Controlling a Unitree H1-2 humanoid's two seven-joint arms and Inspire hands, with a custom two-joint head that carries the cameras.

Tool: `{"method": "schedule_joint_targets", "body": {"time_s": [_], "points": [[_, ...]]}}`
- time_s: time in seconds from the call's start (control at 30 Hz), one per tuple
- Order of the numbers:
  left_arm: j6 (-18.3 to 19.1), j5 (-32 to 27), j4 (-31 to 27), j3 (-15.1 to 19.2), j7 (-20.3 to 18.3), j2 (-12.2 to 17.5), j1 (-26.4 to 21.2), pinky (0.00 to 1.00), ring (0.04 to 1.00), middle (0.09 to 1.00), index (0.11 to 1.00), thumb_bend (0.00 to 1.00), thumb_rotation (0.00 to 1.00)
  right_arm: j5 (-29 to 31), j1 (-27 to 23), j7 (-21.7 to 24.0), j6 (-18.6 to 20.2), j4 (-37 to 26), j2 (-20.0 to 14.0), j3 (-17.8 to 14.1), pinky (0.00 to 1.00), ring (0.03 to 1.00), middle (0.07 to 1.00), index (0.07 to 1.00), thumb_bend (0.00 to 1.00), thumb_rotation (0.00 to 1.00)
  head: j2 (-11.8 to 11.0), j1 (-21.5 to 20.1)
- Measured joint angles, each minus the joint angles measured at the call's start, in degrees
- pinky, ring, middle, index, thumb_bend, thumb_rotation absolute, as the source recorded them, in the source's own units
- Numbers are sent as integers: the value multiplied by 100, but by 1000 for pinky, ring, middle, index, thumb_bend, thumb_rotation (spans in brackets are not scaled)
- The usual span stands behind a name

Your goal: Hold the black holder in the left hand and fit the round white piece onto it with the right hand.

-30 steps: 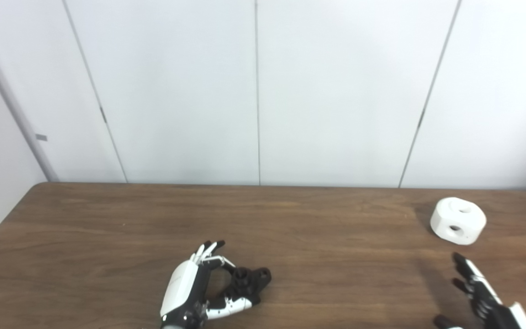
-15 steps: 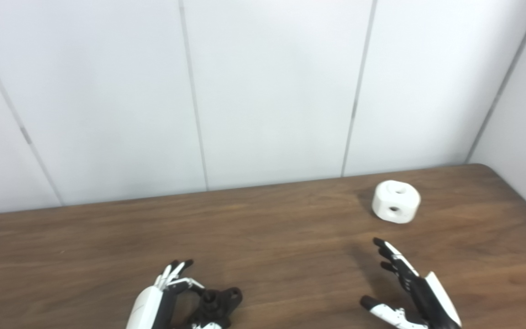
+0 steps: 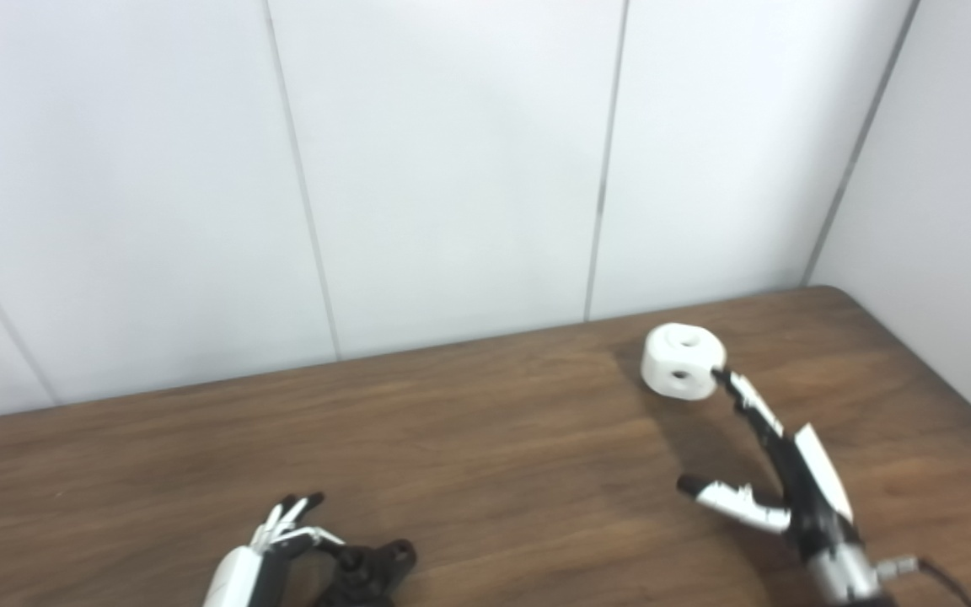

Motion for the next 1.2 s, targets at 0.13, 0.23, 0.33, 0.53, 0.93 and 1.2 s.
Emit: {"method": "schedule_joint_targets", "body": {"time_s": [0.13, 0.23, 0.33, 0.53, 0.93, 1.2], "points": [[-61, 35, 41, 22, -20, 42, -15, 1000, 1000, 930, 482, 517, 37, -79, -117, -24, 253, -256, -101, -2, 925, 971, 966, 904, 984, 655, -61, -333], [-94, 132, 67, 38, -39, 101, -54, 1000, 1000, 929, 482, 517, 36, -301, -158, 127, 898, -1113, -36, 73, 951, 985, 973, 898, 964, 612, -88, -518], [-156, 116, 97, 99, -63, 153, -86, 1000, 1000, 930, 482, 516, 35, -420, -379, 300, 1622, -1799, -14, 101, 988, 997, 984, 899, 938, 530, -97, -607], [-233, 46, 199, 178, -77, 180, -142, 1000, 1000, 933, 482, 516, 34, -425, -794, 676, 2755, -2260, -44, 136, 1000, 1000, 999, 904, 925, 475, -132, -800], [-368, -44, 288, 267, -77, 217, -179, 1000, 1000, 933, 482, 515, 34, -412, -1183, 1050, 3355, -1944, -526, 272, 998, 1000, 1000, 908, 998, 502, -185, -862], [-383, -47, 298, 276, -77, 215, -188, 1000, 1000, 933, 482, 515, 35, -468, -1371, 1398, 3878, -1733, -825, 542, 984, 1000, 1000, 889, 1000, 476, -193, -897]]}}
